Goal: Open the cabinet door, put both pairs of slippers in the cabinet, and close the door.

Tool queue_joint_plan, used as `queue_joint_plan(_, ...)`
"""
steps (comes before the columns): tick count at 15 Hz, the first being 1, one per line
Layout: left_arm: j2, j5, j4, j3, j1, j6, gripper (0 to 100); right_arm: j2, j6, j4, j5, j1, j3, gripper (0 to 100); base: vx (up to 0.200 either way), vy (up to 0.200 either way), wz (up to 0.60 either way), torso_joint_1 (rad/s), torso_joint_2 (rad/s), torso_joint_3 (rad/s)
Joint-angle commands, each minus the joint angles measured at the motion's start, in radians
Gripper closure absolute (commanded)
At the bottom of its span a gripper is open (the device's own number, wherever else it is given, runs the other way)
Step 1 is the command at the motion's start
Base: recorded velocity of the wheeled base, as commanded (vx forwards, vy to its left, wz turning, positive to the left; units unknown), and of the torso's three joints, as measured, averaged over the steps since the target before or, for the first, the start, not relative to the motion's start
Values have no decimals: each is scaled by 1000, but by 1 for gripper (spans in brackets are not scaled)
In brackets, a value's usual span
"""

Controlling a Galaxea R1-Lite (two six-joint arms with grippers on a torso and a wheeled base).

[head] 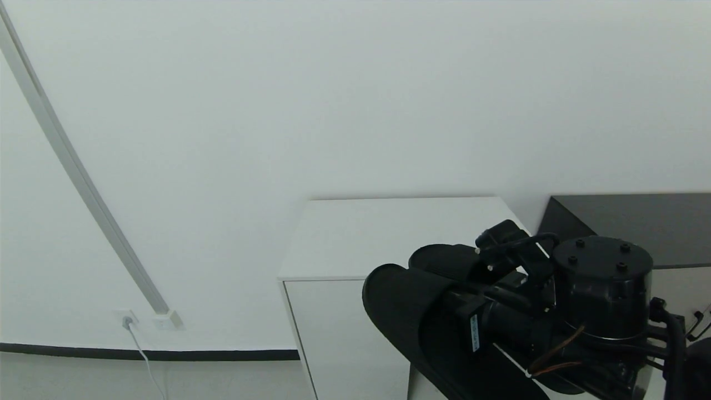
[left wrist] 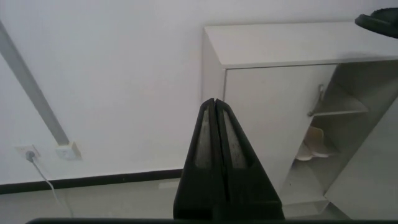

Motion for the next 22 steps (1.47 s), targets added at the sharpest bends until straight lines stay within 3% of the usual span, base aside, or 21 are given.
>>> queue_joint_plan(1,1,0,0,0,1,0,100,4,0,0,0,0,0,100,0,-200,0,7,-2,-2)
queue_joint_plan(8,1,0,0,0,1,0,100,7,0,-2,2,1,11,100,0,-200,0,2,0,4)
queue_joint_plan(22,1,3,0,0,1,-1,100,6,0,-2,0,3,11,100,0,0,0,0,0,0)
